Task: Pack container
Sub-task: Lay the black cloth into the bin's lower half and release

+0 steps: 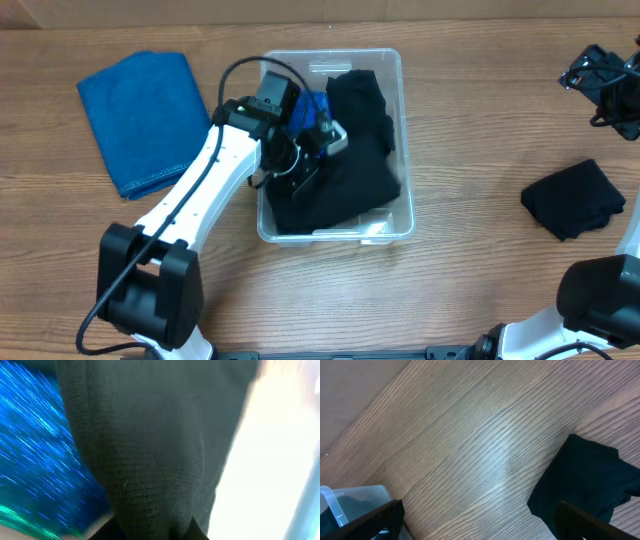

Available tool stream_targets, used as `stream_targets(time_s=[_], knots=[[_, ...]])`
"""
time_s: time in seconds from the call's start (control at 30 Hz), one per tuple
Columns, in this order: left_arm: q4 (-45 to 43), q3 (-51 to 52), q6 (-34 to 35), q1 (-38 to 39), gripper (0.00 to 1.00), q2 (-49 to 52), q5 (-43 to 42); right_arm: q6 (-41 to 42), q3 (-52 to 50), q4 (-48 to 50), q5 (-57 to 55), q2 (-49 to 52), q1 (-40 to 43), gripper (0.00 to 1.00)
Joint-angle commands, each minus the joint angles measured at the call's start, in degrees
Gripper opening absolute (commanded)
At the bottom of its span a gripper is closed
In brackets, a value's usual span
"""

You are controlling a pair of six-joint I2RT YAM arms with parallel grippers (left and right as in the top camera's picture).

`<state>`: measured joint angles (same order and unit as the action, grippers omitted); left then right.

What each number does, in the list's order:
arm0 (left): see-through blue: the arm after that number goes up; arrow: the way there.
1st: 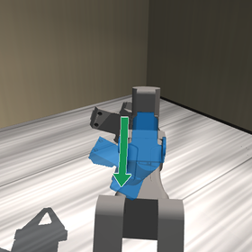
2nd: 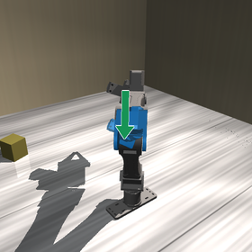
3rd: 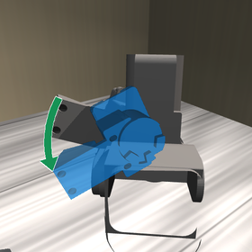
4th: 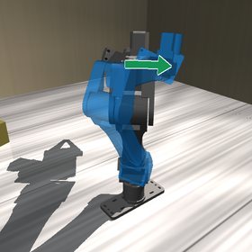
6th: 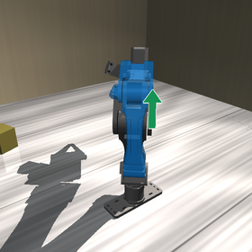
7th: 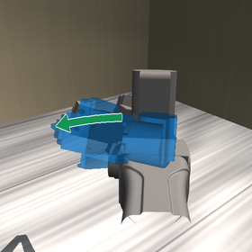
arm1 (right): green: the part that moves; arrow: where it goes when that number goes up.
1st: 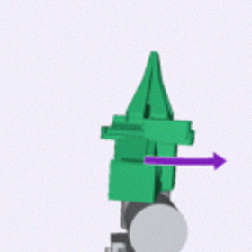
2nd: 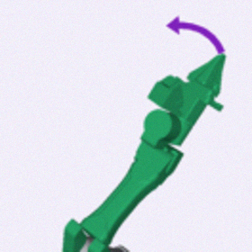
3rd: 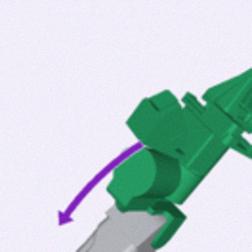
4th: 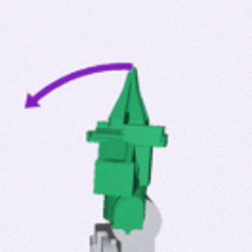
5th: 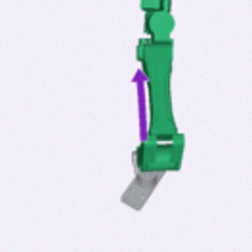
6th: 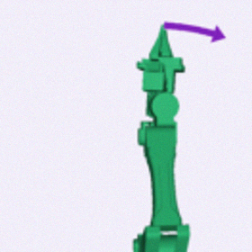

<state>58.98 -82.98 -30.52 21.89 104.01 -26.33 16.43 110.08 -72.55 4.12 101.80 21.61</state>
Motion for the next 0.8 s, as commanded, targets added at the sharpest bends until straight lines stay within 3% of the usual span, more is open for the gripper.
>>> stream_targets(time_s=[0.0,0.13,0.2,0.27,0.33,0.37,0.47,0.5,0.6,0.77], knots=[[5.7,-1.2,-3.4,-0.1,0.04,0.2,2.3,-0.3,0.2,0.4,0.1,-0.7,-0.4,1.00],[6.9,-1.2,-4.0,-0.1,0.04,0.2,6.2,-0.3,0.2,0.4,0.1,-0.7,-0.4,1.00],[4.0,-1.2,-3.9,-0.1,0.14,0.2,6.1,-0.3,0.2,0.4,0.1,-0.7,-0.4,1.00],[1.5,-1.2,-3.6,-0.1,0.15,0.2,5.7,-0.3,0.2,0.4,0.1,-0.7,-0.4,1.00],[-0.9,-1.2,-2.1,-0.1,0.22,0.2,5.8,-0.3,0.2,0.4,0.1,-0.7,-0.4,1.00],[-2.0,-1.2,-0.9,-0.1,0.22,0.2,5.8,-0.3,0.2,0.4,0.1,-0.7,-0.4,1.00],[-2.9,-1.2,1.4,-0.1,0.06,0.2,3.1,-0.3,0.2,0.4,0.1,-0.7,-0.4,1.00],[-2.2,-1.2,1.3,-0.1,0.04,0.2,1.9,-0.3,0.2,0.4,0.1,-0.7,-0.4,1.00],[2.9,-1.2,-3.9,0.0,0.04,0.2,-1.4,-0.3,0.2,0.4,0.1,-0.7,-0.4,1.00],[3.5,-1.2,-5.3,0.0,0.04,0.5,-1.6,-0.3,0.2,0.4,0.1,-0.7,-0.4,1.00]])
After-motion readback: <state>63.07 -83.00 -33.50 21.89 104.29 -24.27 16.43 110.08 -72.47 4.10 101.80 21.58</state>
